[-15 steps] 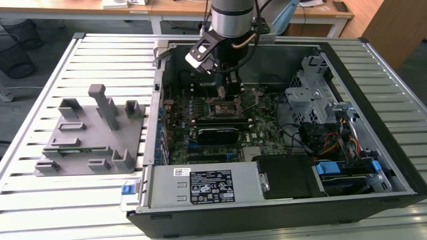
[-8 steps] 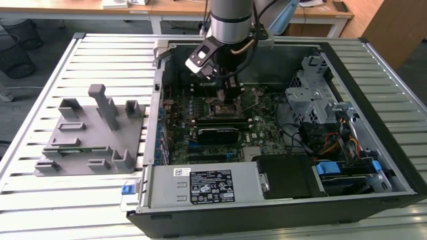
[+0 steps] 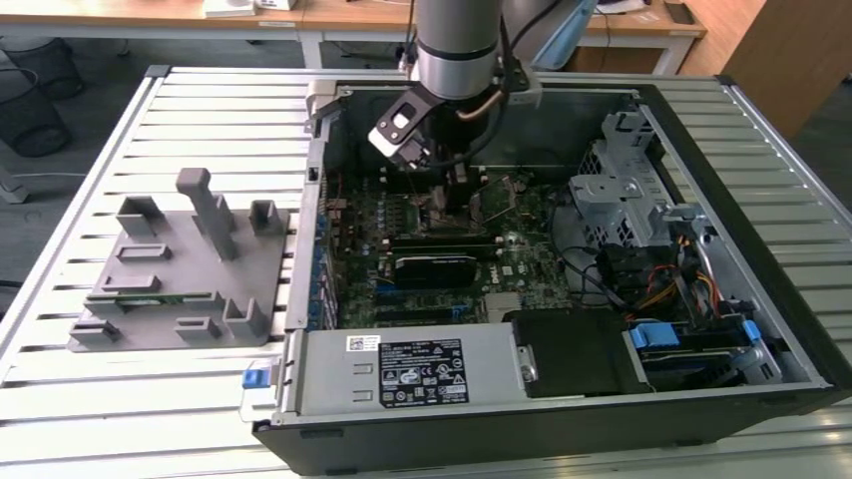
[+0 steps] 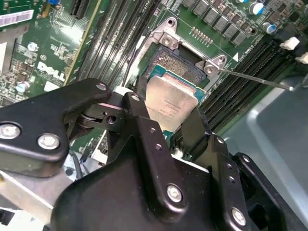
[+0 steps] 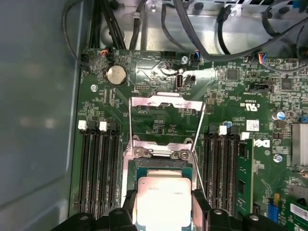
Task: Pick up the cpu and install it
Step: 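Place the cpu into insertion slot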
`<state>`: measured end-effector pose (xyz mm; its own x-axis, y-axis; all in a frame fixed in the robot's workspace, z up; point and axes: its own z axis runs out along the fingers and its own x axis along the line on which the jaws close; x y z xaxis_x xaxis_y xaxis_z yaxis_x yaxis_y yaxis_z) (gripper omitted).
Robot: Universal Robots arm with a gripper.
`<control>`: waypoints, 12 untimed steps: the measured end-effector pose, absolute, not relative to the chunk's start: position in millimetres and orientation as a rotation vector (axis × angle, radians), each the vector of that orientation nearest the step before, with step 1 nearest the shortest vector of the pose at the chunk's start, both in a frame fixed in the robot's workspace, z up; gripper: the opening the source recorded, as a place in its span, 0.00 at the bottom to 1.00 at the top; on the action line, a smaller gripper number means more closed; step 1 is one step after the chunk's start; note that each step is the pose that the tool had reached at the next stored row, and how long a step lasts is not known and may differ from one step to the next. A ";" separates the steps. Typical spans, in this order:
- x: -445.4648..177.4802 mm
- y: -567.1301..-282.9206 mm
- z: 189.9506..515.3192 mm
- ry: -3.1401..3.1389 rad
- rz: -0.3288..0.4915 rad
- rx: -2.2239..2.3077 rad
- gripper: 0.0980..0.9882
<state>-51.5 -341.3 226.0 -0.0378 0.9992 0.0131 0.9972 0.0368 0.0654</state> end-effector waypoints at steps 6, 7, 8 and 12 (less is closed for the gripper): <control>-51.4 -339.3 216.9 2.228 0.087 2.162 0.49; -51.4 -339.2 216.0 2.227 0.087 2.163 0.49; -51.5 -339.2 215.0 2.225 0.087 2.165 0.49; -52.6 -339.1 212.2 2.215 0.086 2.175 0.49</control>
<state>-52.6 -339.1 212.2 -0.0189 0.9997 0.0131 0.9977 0.0181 0.0651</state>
